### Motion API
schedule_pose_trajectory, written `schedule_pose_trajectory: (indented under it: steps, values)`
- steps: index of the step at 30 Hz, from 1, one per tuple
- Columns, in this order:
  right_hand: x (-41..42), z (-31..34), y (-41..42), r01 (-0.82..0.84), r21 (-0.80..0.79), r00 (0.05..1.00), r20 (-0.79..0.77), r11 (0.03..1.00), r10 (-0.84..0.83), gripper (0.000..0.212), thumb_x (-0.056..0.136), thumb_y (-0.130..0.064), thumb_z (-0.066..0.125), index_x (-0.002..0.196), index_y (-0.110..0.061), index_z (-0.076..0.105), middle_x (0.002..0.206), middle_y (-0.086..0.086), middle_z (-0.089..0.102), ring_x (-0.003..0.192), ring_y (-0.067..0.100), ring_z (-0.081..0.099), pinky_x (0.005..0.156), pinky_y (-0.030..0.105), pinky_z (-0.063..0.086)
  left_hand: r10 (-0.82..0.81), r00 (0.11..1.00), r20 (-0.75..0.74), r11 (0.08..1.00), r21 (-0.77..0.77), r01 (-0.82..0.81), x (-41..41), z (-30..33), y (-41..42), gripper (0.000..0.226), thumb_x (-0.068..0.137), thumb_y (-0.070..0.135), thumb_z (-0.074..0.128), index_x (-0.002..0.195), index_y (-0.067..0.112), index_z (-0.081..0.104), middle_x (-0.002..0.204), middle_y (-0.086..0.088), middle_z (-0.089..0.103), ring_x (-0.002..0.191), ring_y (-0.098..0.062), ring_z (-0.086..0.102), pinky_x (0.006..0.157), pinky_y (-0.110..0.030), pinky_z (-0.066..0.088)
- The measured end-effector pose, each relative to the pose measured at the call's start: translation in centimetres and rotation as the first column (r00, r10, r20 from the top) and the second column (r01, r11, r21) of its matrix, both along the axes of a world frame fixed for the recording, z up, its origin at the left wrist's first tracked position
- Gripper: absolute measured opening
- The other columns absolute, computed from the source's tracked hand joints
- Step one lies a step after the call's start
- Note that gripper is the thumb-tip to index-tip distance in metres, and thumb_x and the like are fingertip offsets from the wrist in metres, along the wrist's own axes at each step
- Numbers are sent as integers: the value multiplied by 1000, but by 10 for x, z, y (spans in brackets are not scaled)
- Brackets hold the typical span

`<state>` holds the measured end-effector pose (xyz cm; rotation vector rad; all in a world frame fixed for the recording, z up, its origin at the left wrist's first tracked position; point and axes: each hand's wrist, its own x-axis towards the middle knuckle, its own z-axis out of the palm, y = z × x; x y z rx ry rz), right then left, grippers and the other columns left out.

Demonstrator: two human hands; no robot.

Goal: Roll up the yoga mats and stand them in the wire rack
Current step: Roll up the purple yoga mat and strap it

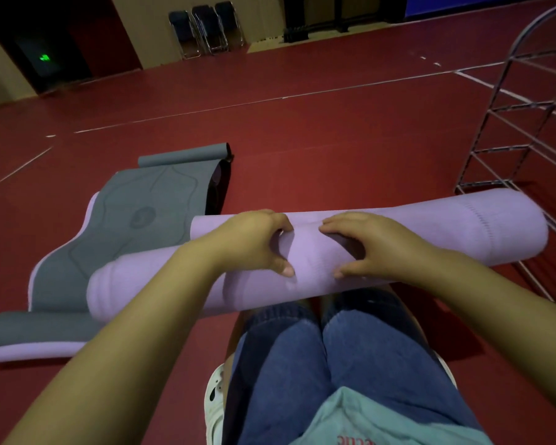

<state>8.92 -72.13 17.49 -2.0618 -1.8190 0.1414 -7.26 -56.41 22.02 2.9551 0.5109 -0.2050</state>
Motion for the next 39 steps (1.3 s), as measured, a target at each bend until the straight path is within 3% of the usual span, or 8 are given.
schedule_pose_trajectory:
  steps: [5, 8, 12, 16, 19, 24, 33, 39]
  values:
    - [8, 3, 12, 7, 0, 1000, -28, 1000, -7, 76, 63, -40, 85, 129, -19, 56, 129, -2, 56, 117, 15, 52, 93, 17, 33, -3, 1000, -15, 999, -38, 2, 2, 3, 8, 78, 71, 49, 77, 136, 20, 47, 128, -1, 54, 115, -20, 50, 93, -27, 38]
    - [17, 8, 20, 5, -31, 998, -56, 1000, -7, 71, 64, -39, 84, 128, -22, 57, 128, -4, 57, 117, 14, 52, 88, 16, 32, 6, 1000, -30, 997, 81, -4, -7, -2, 8, 89, 70, 52, 76, 144, 21, 37, 129, -5, 49, 115, -22, 50, 93, -27, 37]
    - [25, 13, 30, -25, -95, 999, -40, 995, 21, 70, 67, -41, 82, 129, -24, 56, 129, -4, 56, 116, 14, 52, 91, 20, 34, -6, 1000, -24, 970, 244, 12, -22, -22, 7, 114, 59, 64, 75, 149, 23, 18, 139, -6, 40, 124, -26, 45, 100, -40, 40]
    - [20, 12, 32, -38, -189, 998, 47, 981, 48, 94, 57, -50, 85, 136, -23, 43, 133, -5, 48, 119, 14, 47, 96, 24, 36, -1, 999, -32, 940, 340, 12, -16, -32, 10, 120, 54, 67, 73, 149, 20, 15, 134, -8, 43, 120, -28, 47, 95, -44, 42]
    - [10, 5, 32, -8, -231, 974, 218, 973, 60, 110, 50, -57, 84, 139, -23, 31, 136, -4, 39, 123, 17, 41, 101, 34, 33, 2, 999, -51, 919, 394, 19, -11, -35, 12, 120, 55, 69, 72, 148, 17, 15, 130, -8, 46, 116, -30, 50, 90, -44, 44]
    - [2, 10, 30, 22, -201, 939, 340, 979, 48, 99, 58, -58, 76, 138, -22, 31, 135, -2, 39, 117, 21, 41, 92, 37, 34, 15, 999, -34, 941, 339, -3, -15, -23, 15, 109, 54, 67, 72, 142, 23, 26, 123, -3, 48, 108, -26, 53, 89, -43, 46]
    - [-14, 53, -7, 27, -61, 931, 365, 998, -3, 93, 56, -59, 73, 134, -22, 37, 132, -4, 43, 112, 21, 43, 87, 40, 36, -93, 995, 42, 904, 423, 67, -34, 39, -15, 102, 52, 68, 69, 138, 26, 33, 116, 1, 50, 92, -21, 58, 83, -39, 47]
    - [-32, 64, -43, -20, -33, 937, 347, 999, 30, 90, 50, -71, 52, 126, -26, 41, 124, -6, 50, 105, 20, 51, 83, 39, 41, -100, 995, -12, 909, 406, 96, -62, 60, -47, 103, 53, 74, 64, 139, 31, 27, 118, 6, 50, 94, -17, 58, 85, -37, 49]
